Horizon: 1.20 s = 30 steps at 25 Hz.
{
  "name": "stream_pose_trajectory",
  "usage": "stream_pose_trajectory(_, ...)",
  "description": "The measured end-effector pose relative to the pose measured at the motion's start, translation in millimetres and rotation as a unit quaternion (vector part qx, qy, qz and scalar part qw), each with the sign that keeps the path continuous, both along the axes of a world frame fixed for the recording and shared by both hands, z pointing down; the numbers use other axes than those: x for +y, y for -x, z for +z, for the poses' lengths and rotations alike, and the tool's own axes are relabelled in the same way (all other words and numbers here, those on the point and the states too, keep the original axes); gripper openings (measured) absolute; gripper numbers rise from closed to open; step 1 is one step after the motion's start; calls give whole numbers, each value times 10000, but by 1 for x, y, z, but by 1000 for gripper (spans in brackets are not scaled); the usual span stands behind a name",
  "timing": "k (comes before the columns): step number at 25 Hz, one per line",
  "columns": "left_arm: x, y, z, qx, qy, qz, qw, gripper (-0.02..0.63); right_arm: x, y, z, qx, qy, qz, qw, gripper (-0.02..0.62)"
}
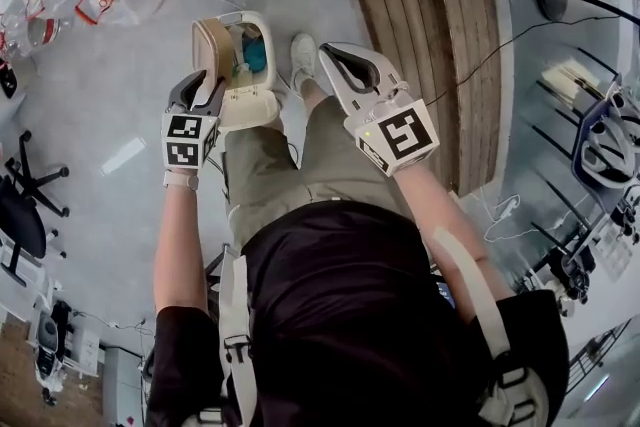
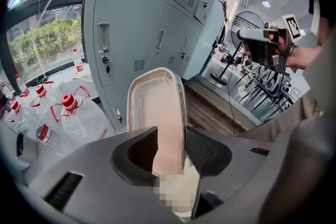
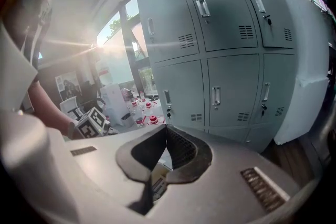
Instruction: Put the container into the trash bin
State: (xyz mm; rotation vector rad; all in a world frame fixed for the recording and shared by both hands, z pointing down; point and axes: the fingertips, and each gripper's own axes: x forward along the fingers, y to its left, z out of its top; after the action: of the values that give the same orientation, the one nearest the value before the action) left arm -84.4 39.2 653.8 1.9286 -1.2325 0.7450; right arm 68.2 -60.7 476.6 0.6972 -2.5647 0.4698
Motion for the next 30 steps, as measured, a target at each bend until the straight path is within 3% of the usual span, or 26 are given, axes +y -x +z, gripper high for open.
stream_pose_trajectory(13,11,-11,81,102,714,419,9965,163,9,-5,55,244,394,5,9989,15)
stream_pose_trajectory(30,13,-48,174,285,1599,1145,9801,163,14,-26,107,368,883,388,9947,15)
